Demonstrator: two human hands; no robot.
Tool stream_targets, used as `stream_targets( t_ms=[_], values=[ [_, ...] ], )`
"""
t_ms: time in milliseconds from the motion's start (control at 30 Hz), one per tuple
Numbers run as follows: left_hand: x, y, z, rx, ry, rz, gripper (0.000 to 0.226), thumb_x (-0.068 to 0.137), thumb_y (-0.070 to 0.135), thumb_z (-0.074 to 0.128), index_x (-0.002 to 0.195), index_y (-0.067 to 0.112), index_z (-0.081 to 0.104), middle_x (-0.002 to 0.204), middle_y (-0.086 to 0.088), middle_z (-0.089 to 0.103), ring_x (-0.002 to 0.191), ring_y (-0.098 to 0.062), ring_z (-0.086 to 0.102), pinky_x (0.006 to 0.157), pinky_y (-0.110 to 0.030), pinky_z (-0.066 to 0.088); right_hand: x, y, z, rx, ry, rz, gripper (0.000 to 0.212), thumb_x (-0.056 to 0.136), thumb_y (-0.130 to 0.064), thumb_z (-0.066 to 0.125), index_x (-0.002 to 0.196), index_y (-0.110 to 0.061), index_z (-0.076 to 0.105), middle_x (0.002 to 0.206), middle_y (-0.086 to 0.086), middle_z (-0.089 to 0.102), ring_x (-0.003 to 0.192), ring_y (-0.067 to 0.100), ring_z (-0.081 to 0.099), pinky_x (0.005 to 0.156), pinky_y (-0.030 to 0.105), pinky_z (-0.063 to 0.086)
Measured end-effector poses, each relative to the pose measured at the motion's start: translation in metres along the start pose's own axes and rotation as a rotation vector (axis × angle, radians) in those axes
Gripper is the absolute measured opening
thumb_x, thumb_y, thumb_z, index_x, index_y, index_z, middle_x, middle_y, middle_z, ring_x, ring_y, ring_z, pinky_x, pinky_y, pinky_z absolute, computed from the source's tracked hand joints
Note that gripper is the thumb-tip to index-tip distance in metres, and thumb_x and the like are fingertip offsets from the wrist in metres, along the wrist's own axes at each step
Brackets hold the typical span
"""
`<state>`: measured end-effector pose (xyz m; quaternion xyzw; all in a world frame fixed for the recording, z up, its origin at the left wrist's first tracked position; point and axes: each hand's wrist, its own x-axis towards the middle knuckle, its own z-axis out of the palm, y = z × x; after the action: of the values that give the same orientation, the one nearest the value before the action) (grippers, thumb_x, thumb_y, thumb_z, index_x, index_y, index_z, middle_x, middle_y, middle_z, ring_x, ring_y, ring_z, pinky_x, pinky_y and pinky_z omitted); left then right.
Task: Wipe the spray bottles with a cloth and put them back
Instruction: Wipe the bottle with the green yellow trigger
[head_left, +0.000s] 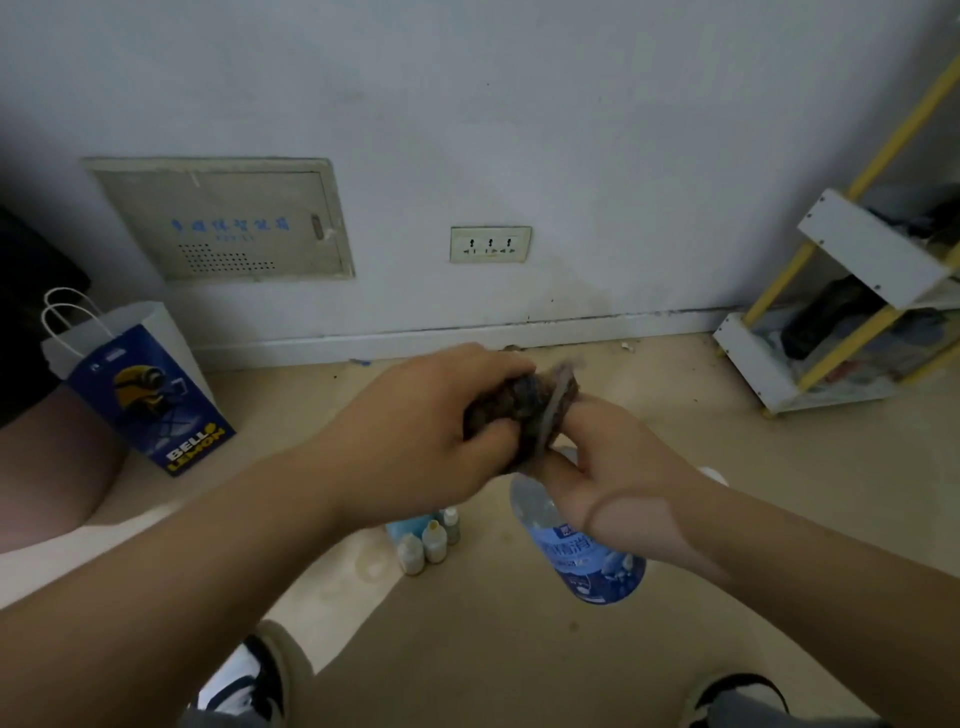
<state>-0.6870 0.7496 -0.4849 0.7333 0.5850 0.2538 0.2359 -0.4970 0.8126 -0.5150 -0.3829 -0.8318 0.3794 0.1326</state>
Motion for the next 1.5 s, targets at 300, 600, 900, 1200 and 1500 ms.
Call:
stream_targets(
  t_ms=[300, 600, 900, 1200, 1500],
  values=[
    [0.014, -0.009, -0.005, -0.268, -0.035, -0.207, 0.009, 0.099, 0.027, 0.064, 0.095, 0.024, 0.072, 0.084, 0.002, 0.074, 0.076, -0.008, 0.070, 0.068, -0.018, 0.056, 0.000, -0.009, -0.012, -0.132, -0.003, -0.023, 0.022, 0.098, -0.027, 0.064, 0.118, -0.033, 0.069, 0.099, -0.026, 0.054, 0.105, 0.009, 0.054, 0.089, 0.025, 0.047],
    [0.016, 0.004, 0.001, -0.015, 0.033, -0.281, 0.014, 0.091, 0.034, 0.062, 0.086, 0.020, 0.062, 0.071, 0.003, 0.062, 0.061, -0.006, 0.055, 0.051, -0.015, 0.043, 0.000, -0.011, -0.006, -0.239, -0.058, -0.002, 0.017, 0.096, -0.025, 0.063, 0.112, -0.021, 0.069, 0.109, -0.002, 0.062, 0.101, 0.021, 0.057, 0.089, 0.043, 0.051],
    [0.016, 0.011, 0.013, -0.012, 0.115, -0.317, 0.014, 0.086, 0.031, 0.059, 0.078, 0.020, 0.062, 0.068, 0.002, 0.062, 0.066, -0.015, 0.058, 0.061, -0.032, 0.049, 0.004, -0.013, 0.001, -0.177, -0.051, -0.039, 0.031, 0.093, -0.015, 0.064, 0.078, -0.040, 0.053, 0.085, -0.020, 0.056, 0.086, 0.010, 0.058, 0.078, 0.037, 0.052],
    [0.014, -0.007, -0.006, -0.713, 0.239, -0.527, 0.033, 0.089, 0.007, 0.049, 0.084, 0.019, 0.079, 0.077, 0.007, 0.075, 0.075, -0.009, 0.071, 0.063, -0.025, 0.058, 0.006, -0.007, -0.004, -0.131, -0.015, 0.006, 0.033, 0.096, -0.018, 0.067, 0.072, -0.034, 0.051, 0.078, -0.013, 0.056, 0.082, -0.005, 0.054, 0.066, 0.007, 0.038],
    [0.006, -0.008, 0.013, -0.012, 0.126, 0.110, 0.025, 0.100, 0.014, 0.055, 0.111, 0.030, 0.070, 0.092, 0.011, 0.068, 0.080, -0.003, 0.063, 0.070, -0.019, 0.050, 0.002, -0.004, -0.005, -0.011, -0.008, 0.084, 0.009, 0.098, -0.019, 0.062, 0.096, -0.026, 0.068, 0.096, -0.007, 0.070, 0.096, 0.010, 0.064, 0.087, 0.030, 0.054]
  ],
)
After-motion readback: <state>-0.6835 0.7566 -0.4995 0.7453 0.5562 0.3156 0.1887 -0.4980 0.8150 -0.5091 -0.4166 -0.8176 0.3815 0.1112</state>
